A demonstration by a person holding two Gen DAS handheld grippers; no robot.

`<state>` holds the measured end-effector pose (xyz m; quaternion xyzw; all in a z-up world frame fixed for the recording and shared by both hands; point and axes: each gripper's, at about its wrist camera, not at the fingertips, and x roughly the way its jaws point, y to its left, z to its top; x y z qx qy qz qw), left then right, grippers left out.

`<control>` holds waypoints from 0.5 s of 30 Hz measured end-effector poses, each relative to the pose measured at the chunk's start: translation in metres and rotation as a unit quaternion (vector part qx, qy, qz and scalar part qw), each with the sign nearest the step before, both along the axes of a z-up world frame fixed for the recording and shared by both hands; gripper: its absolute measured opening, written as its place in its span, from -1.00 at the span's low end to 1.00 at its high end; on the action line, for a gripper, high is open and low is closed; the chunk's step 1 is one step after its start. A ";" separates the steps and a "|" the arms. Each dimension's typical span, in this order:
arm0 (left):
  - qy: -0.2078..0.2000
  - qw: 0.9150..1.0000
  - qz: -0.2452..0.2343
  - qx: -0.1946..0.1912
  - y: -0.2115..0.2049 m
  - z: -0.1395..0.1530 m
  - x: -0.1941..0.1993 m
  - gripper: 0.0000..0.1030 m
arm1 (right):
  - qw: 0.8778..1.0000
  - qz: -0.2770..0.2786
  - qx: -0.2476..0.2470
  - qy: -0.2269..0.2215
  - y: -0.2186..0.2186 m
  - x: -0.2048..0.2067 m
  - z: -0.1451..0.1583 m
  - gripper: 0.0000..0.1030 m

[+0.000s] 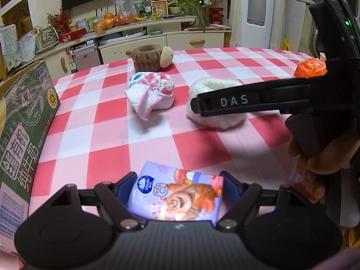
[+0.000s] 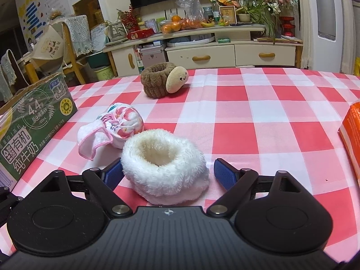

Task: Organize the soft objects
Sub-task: 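Grasp the printed tissue pack with the left tool while the right tool grasps the white fluffy ring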

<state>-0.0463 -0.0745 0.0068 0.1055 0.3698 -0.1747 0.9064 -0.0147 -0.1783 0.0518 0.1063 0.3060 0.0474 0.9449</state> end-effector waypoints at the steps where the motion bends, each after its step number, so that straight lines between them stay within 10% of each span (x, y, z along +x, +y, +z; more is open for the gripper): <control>1: 0.001 1.000 0.001 -0.001 0.000 0.001 0.002 0.52 | 1.000 0.001 0.000 -0.001 0.000 0.000 0.001 0.91; 15: -0.003 0.999 0.029 -0.021 0.018 0.017 0.016 0.52 | 1.000 0.013 -0.007 -0.005 0.006 0.007 0.000 0.21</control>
